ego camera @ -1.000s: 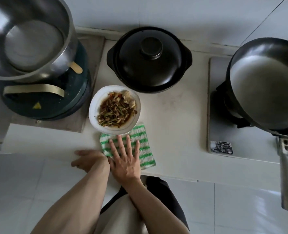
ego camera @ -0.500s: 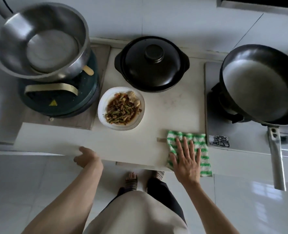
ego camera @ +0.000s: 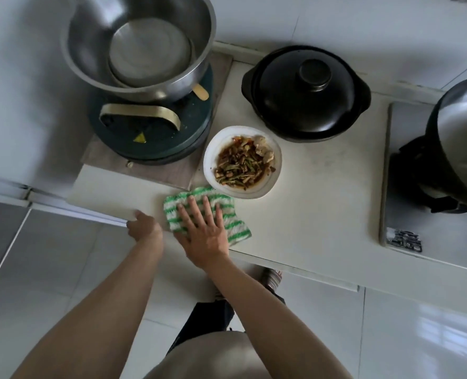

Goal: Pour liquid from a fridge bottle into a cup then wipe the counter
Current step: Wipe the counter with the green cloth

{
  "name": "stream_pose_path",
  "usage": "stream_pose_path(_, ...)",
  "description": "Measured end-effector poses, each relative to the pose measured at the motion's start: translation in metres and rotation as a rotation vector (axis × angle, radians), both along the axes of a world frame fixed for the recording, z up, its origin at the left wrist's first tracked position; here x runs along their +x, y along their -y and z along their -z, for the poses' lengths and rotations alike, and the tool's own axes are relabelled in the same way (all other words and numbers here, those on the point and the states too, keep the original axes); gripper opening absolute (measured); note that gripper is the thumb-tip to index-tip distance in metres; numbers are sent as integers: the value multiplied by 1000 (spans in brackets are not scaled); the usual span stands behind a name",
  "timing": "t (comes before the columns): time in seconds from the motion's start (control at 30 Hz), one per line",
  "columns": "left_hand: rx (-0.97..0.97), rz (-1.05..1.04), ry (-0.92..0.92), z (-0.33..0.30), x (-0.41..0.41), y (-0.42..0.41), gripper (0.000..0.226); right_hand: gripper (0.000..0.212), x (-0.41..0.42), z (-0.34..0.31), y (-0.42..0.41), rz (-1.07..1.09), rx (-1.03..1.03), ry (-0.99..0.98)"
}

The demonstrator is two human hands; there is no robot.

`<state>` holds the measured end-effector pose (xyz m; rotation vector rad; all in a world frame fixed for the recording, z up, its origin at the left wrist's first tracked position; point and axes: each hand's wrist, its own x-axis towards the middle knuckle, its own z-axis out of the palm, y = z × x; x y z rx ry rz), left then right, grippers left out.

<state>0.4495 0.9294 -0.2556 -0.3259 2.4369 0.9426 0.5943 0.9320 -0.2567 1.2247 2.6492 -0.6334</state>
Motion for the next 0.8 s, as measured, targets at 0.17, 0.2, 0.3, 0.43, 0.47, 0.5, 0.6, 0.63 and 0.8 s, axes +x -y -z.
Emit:
stream_pose_path(0.17, 75, -87, -76, 11, 2, -1, 57, 69, -6, 7, -15, -98, 32, 15)
stream_pose_path(0.2, 74, -85, -93, 11, 4, -1, 57, 68, 1, 7, -14, -126, 56, 2)
stream_pose_path(0.3, 65, -79, -115, 16, 6, -3, 57, 65, 47, 13, -13, -114, 93, -26)
stream_pose_path(0.43, 97, -90, -168, 17, 15, -3, 55, 64, 147, 11, -5, 81, 79, -4)
stream_pose_path(0.47, 97, -98, -186, 18, 16, -4, 56, 64, 174, 9, -7, 155, 64, 29)
stream_pose_path(0.5, 93, -101, -187, 19, 18, -4, 56, 63, 201, 5, -10, 234, 47, 61)
stream_pose_path(0.6, 72, -69, -195, 21, 23, -5, 57, 66, 262, -8, -26, 407, 11, 145)
stream_pose_path(0.63, 71, -65, -192, 21, 25, -5, 57, 67, 271, -11, -37, 430, 2, 177)
stream_pose_path(0.8, 33, -80, -210, 23, 26, -6, 56, 72, 228, 1, -104, 732, 8, 218)
